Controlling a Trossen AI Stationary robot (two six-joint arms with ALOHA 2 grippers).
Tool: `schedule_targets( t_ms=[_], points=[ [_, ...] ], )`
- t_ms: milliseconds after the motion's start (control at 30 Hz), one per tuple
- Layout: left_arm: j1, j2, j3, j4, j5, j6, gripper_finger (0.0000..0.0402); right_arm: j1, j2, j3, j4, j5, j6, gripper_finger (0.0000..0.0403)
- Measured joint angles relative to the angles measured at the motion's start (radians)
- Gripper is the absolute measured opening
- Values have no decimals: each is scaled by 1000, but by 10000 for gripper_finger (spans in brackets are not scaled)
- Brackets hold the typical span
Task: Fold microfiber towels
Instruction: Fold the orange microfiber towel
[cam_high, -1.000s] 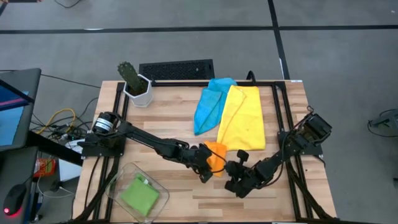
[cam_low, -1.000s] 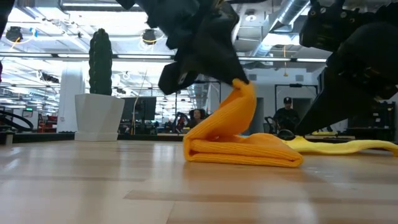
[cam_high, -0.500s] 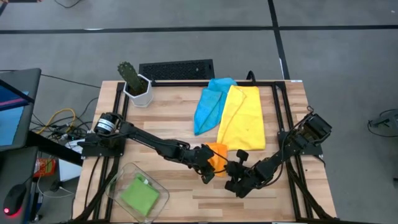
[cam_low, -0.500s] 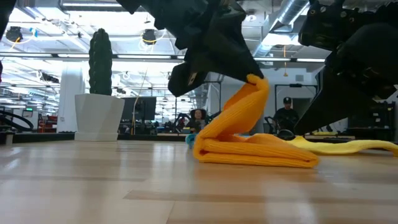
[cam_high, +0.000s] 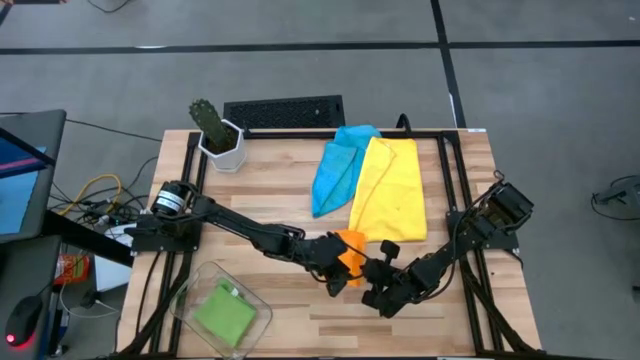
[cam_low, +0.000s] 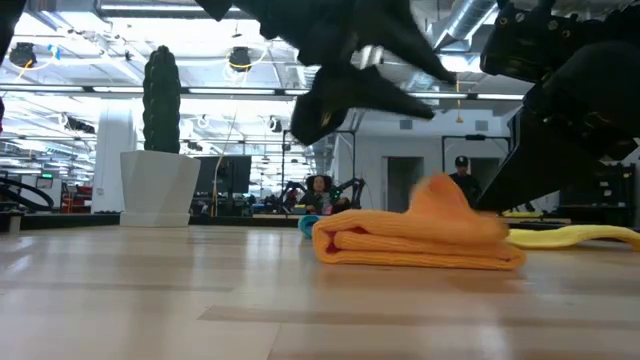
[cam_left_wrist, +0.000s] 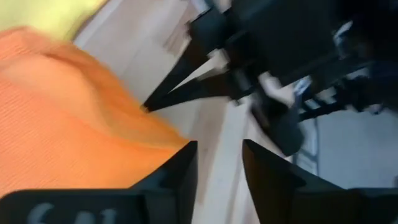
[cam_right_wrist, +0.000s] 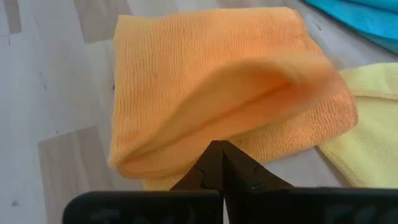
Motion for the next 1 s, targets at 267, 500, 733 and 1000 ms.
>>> schedule_targets(
  t_ms=[267, 500, 733, 1000],
  points=[
    [33, -22, 0, -47, 37, -55, 136, 26, -63, 0, -129, -22, 76, 27],
    [47, -74, 0, -179, 8, -10, 99, 133, -232, 1, -103, 124, -90, 15],
    [2, -72, -7, -232, -56, 26, 38, 43, -150, 0, 136, -6, -334, 18],
    [-26, -68, -54, -244, -107, 7, 3, -64, -17, 1, 299, -180, -411, 11]
  ],
)
